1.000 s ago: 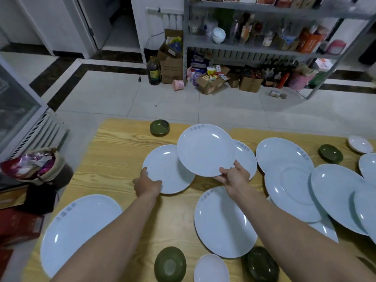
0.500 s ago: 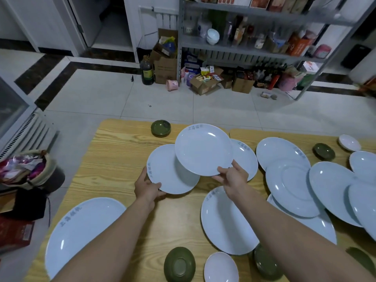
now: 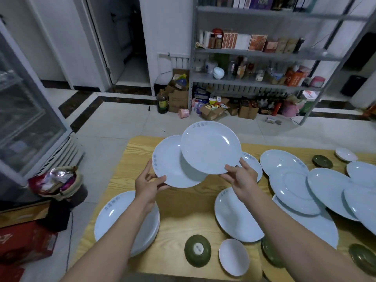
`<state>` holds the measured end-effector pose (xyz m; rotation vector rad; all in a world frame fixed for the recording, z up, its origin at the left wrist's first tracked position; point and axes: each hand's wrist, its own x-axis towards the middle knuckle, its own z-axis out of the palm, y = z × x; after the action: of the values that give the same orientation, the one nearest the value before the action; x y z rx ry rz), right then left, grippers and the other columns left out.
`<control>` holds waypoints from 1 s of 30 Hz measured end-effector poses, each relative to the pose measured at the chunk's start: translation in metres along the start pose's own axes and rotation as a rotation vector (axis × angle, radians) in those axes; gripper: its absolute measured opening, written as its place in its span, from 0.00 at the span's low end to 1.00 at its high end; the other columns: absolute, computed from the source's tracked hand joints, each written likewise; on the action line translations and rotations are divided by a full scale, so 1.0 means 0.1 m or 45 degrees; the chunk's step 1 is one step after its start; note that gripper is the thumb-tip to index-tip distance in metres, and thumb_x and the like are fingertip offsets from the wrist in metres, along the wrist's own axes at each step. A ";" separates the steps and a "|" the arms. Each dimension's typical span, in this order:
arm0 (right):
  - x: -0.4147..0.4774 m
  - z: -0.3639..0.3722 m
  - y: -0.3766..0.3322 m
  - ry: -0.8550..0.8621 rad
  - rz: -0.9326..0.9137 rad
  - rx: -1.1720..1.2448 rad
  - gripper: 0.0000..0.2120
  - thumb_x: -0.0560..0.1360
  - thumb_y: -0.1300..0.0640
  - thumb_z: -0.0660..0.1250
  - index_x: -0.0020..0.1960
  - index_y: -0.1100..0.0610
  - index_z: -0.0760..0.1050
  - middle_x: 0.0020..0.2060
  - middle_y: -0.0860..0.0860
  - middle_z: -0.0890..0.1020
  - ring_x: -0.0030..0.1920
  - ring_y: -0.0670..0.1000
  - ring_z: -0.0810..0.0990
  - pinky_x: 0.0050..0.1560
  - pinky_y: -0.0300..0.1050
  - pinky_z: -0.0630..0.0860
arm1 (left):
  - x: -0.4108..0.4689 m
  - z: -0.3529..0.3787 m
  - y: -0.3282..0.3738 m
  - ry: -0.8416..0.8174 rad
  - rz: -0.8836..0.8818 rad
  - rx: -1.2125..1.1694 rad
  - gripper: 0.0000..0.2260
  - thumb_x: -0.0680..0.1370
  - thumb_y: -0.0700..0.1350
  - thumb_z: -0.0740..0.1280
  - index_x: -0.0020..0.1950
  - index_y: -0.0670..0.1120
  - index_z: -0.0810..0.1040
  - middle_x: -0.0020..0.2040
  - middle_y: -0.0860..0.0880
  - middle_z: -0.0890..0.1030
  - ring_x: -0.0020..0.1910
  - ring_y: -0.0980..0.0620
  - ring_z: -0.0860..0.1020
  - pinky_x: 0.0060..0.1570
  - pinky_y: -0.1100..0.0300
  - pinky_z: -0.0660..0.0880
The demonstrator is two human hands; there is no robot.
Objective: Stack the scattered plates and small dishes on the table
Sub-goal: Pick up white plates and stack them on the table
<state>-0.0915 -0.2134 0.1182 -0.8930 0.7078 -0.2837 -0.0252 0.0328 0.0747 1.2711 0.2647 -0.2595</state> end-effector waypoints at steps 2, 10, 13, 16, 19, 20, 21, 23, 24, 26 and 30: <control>-0.19 -0.02 0.03 -0.057 -0.010 0.020 0.32 0.72 0.77 0.67 0.73 0.59 0.70 0.58 0.59 0.82 0.53 0.59 0.84 0.46 0.54 0.84 | -0.26 -0.13 0.04 0.020 0.049 -0.011 0.38 0.72 0.25 0.69 0.77 0.51 0.64 0.46 0.41 0.77 0.45 0.43 0.82 0.41 0.52 0.83; -0.88 -0.07 0.32 -0.260 -0.074 0.008 0.35 0.71 0.77 0.69 0.74 0.59 0.68 0.59 0.56 0.83 0.51 0.57 0.85 0.41 0.49 0.83 | -1.04 -0.71 -0.08 0.122 0.114 0.000 0.39 0.72 0.27 0.71 0.76 0.55 0.65 0.55 0.39 0.76 0.46 0.42 0.84 0.44 0.49 0.83; -1.07 -0.07 0.51 -0.280 -0.063 -0.017 0.36 0.70 0.76 0.71 0.75 0.59 0.67 0.57 0.53 0.84 0.51 0.56 0.86 0.47 0.56 0.83 | -1.16 -0.90 -0.14 0.145 0.111 -0.021 0.39 0.72 0.27 0.71 0.76 0.54 0.66 0.57 0.38 0.76 0.47 0.43 0.84 0.44 0.48 0.83; -1.22 -0.03 0.65 -0.256 -0.043 -0.007 0.38 0.69 0.76 0.72 0.75 0.59 0.67 0.54 0.52 0.85 0.50 0.57 0.86 0.47 0.58 0.83 | -1.19 -1.08 -0.19 0.170 0.098 -0.047 0.39 0.71 0.26 0.71 0.76 0.53 0.66 0.57 0.38 0.77 0.49 0.41 0.84 0.45 0.48 0.83; -1.34 0.02 0.79 -0.218 -0.030 -0.019 0.38 0.68 0.76 0.72 0.75 0.60 0.66 0.55 0.54 0.85 0.50 0.58 0.86 0.44 0.56 0.84 | -1.18 -1.25 -0.22 0.193 0.079 -0.039 0.39 0.71 0.26 0.72 0.76 0.53 0.65 0.57 0.38 0.77 0.51 0.41 0.83 0.45 0.48 0.83; -1.37 0.04 0.85 -0.195 -0.025 -0.030 0.38 0.68 0.76 0.73 0.75 0.60 0.66 0.55 0.53 0.85 0.50 0.58 0.86 0.46 0.57 0.84 | -1.17 -1.32 -0.23 0.199 0.066 -0.038 0.40 0.71 0.26 0.72 0.77 0.53 0.65 0.58 0.38 0.76 0.51 0.41 0.83 0.45 0.48 0.83; -1.39 0.06 0.90 -0.173 -0.021 -0.043 0.39 0.68 0.76 0.73 0.75 0.59 0.66 0.55 0.52 0.84 0.49 0.57 0.86 0.47 0.59 0.83 | -1.15 -1.39 -0.24 0.203 0.054 -0.036 0.40 0.71 0.26 0.72 0.77 0.53 0.65 0.58 0.38 0.76 0.51 0.41 0.83 0.45 0.48 0.83; -1.42 0.09 1.01 -0.132 -0.009 -0.059 0.39 0.68 0.75 0.73 0.75 0.58 0.67 0.56 0.53 0.84 0.50 0.57 0.86 0.50 0.60 0.83 | -1.10 -1.53 -0.27 0.210 0.025 -0.036 0.39 0.71 0.26 0.71 0.77 0.52 0.65 0.59 0.39 0.76 0.52 0.40 0.82 0.45 0.49 0.83; -1.43 0.10 1.06 -0.111 -0.003 -0.066 0.39 0.68 0.75 0.74 0.75 0.58 0.67 0.57 0.53 0.83 0.49 0.57 0.86 0.50 0.60 0.82 | -1.07 -1.59 -0.29 0.215 0.012 -0.037 0.39 0.71 0.26 0.71 0.77 0.52 0.65 0.59 0.39 0.76 0.53 0.41 0.82 0.44 0.49 0.83; -1.44 0.11 1.16 -0.067 0.004 -0.084 0.38 0.68 0.74 0.74 0.75 0.57 0.68 0.59 0.53 0.83 0.48 0.56 0.86 0.52 0.61 0.82 | -0.99 -1.72 -0.35 0.221 -0.019 -0.040 0.39 0.72 0.25 0.70 0.77 0.51 0.65 0.60 0.39 0.77 0.55 0.40 0.81 0.45 0.48 0.83; -1.46 0.14 1.32 0.000 0.015 -0.079 0.38 0.68 0.75 0.73 0.75 0.58 0.68 0.50 0.48 0.84 0.47 0.56 0.86 0.55 0.63 0.80 | -0.85 -1.92 -0.47 0.219 -0.073 -0.022 0.39 0.72 0.24 0.69 0.77 0.49 0.63 0.58 0.38 0.78 0.58 0.38 0.78 0.40 0.51 0.83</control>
<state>-0.1984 -0.0503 0.0845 -0.9476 0.7254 -0.2521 -0.1311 0.2079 0.0088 1.2719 0.4501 -0.1964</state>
